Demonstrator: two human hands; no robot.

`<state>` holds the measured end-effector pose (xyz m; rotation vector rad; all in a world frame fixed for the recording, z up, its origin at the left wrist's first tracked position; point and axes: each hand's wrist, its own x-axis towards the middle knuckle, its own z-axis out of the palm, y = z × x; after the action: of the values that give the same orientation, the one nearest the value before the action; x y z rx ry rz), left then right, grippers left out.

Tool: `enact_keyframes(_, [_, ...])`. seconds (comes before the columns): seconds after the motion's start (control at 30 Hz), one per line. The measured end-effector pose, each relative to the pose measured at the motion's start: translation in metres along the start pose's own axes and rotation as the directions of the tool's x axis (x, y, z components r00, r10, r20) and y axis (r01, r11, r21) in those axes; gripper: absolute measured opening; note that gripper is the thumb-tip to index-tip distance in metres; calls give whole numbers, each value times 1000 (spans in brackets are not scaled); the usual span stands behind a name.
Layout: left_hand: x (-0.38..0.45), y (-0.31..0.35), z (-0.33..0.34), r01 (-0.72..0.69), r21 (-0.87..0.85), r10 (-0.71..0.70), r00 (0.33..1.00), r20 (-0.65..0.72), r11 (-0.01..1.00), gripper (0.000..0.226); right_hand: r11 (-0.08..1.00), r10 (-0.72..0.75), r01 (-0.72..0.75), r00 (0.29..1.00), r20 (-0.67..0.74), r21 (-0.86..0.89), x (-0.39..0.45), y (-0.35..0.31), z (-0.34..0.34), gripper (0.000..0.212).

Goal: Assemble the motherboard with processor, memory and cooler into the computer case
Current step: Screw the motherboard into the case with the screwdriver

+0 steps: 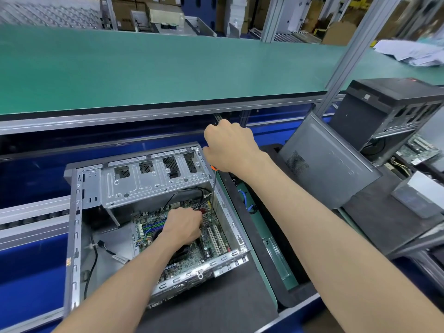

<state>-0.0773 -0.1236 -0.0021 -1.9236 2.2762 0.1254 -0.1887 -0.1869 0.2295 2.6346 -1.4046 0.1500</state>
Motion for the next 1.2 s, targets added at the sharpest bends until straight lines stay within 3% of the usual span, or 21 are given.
enact_keyframes(0.1, [0,0,-1,3,3,-3,1000,-3,1000,34,999,-38,38,999,-20,-27,1,-4,0,34])
enact_keyframes(0.17, [0,0,-1,4,-1,-4,1000,-7,1000,34,989,-85,77,995,55,124,1,-4,-4,16])
enact_keyframes(0.27, [-1,0,-1,3,-12,-3,1000,-9,1000,35,965,-91,58,989,120,256,-1,-2,-6,27])
enact_keyframes(0.37, [-1,-1,-1,2,-18,-2,1000,-10,1000,34,979,-28,15,998,59,205,-1,-3,-2,14])
enact_keyframes(0.47, [0,-1,0,-8,-18,7,1000,-20,1000,35,995,8,-6,1000,-26,97,1,-8,4,37])
enact_keyframes(0.57, [1,-1,4,-5,-29,4,999,-33,1000,36,1000,8,-6,999,-48,30,3,-11,6,37])
enact_keyframes(0.67, [2,-2,5,-3,-34,2,999,-34,999,35,989,-74,66,996,52,130,6,-3,0,15])
enact_keyframes(0.73, [2,-2,5,-6,-32,5,1000,-27,999,34,968,-116,77,981,154,237,7,8,-5,28])
enact_keyframes(0.83, [3,-2,2,-4,-21,4,1000,-16,1000,32,954,-130,72,974,185,292,7,17,-3,30])
enact_keyframes(1.2, [0,-1,-4,38,-61,-36,998,45,997,20,962,-2,1,1000,2,272,-5,1,3,32])
